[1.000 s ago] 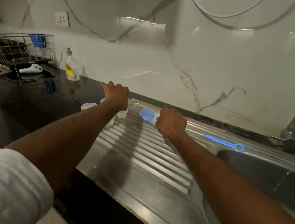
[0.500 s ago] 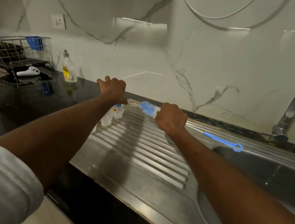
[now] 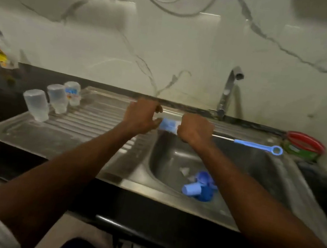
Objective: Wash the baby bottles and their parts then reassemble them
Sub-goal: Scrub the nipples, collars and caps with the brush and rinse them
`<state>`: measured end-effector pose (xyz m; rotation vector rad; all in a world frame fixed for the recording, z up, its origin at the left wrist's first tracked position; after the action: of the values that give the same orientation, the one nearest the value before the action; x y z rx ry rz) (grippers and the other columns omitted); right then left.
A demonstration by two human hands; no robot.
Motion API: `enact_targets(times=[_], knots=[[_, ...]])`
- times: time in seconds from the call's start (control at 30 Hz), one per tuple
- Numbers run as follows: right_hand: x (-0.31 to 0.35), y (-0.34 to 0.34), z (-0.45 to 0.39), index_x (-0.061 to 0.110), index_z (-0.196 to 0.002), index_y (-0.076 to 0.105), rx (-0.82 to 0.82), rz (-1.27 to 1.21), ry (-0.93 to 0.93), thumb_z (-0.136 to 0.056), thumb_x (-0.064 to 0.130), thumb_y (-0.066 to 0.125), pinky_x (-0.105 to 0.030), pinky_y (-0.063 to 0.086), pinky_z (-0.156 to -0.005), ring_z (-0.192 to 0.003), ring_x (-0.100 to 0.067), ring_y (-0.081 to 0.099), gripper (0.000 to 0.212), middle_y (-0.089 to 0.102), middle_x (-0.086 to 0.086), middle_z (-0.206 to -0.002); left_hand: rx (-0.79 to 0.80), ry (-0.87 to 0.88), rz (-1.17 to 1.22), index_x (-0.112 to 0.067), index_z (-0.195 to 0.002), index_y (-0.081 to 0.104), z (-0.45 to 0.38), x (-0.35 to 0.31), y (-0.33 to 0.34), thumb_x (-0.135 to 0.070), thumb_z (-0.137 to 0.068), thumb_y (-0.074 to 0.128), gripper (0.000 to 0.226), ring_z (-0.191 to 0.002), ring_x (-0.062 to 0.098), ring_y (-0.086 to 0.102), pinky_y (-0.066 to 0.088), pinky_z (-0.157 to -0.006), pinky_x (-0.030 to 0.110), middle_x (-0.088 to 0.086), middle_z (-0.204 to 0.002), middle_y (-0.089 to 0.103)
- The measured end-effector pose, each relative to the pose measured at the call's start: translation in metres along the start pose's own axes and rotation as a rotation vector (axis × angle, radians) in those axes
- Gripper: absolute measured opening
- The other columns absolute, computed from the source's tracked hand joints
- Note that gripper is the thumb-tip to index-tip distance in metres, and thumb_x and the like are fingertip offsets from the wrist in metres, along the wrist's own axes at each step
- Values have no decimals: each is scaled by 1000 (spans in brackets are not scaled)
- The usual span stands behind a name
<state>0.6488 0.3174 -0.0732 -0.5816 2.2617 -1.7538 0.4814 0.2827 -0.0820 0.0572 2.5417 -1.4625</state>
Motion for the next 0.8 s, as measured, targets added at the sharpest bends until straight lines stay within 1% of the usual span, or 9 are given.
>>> enact_targets(times=[0.1,0.17,0.27,0.37,0.47,0.53,0.67,0.73,0.8], knots=[[-65,3,17,20,-123,65,61,67,89,-95,31,57,-37,47,-90,-116,-29,63,31,65,-9,-127,150,7,48,-28,-112,67,2,-51,48,-50,-84,68,36,-109,25,62,51,-94,42,1,-114,70],[-98,5,22,19,-124,65,81,68,138,-96,37,57,-37,47,-90,-116,-29,62,34,65,-8,-128,259,26,35,-26,-113,68,-3,-80,78,-52,-83,68,40,-108,26,64,52,-93,40,4,-116,70],[-132,13,23,19,-125,64,100,76,186,-96,37,58,-35,47,-90,-116,-27,62,35,64,-7,-129,403,41,19,-23,-108,70,-12,-108,122,-47,-84,70,34,-107,26,65,53,-94,40,5,-114,69],[-154,36,23,17,-125,64,151,96,196,-98,33,54,-34,47,-92,-117,-27,62,33,64,-8,-129,596,87,-58,-24,-112,69,-14,-120,162,-39,-80,72,35,-109,26,65,54,-97,44,4,-119,70],[-174,66,26,17,-123,66,199,120,228,-96,25,59,-36,49,-93,-117,-26,62,29,65,-7,-129,754,148,-103,-27,-118,68,-6,-116,197,-27,-79,80,41,-110,18,65,53,-99,40,-4,-120,69],[-185,75,25,18,-123,66,224,112,241,-95,24,60,-36,49,-93,-117,-25,62,28,64,-6,-128,841,162,-125,-29,-121,67,0,-111,214,-26,-76,85,49,-110,16,63,52,-100,38,-5,-121,68],[-193,78,18,19,-122,65,196,126,251,-95,27,62,-36,49,-87,-113,-24,63,28,66,-5,-124,907,223,-222,-27,-125,67,7,-109,230,-29,-74,88,54,-116,19,58,50,-101,37,-2,-128,60],[-193,83,16,20,-122,65,197,114,255,-94,27,63,-35,48,-86,-112,-24,63,29,66,-5,-124,933,294,-308,-33,-125,66,12,-110,237,-26,-74,88,56,-118,20,56,50,-99,39,-3,-129,58],[-193,87,14,20,-122,64,195,94,258,-94,29,64,-34,48,-84,-110,-23,63,29,66,-5,-122,920,379,-394,-37,-120,68,15,-115,242,-24,-76,85,49,-114,19,59,52,-93,38,-4,-124,62]])
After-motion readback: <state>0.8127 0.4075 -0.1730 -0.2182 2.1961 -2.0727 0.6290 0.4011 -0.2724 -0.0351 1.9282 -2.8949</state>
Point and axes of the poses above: each hand's wrist, its own z-axis away from the middle knuckle, its own y-axis out of the palm, x = y × z, the point moved 7 cm from there along -z, towards the middle knuckle
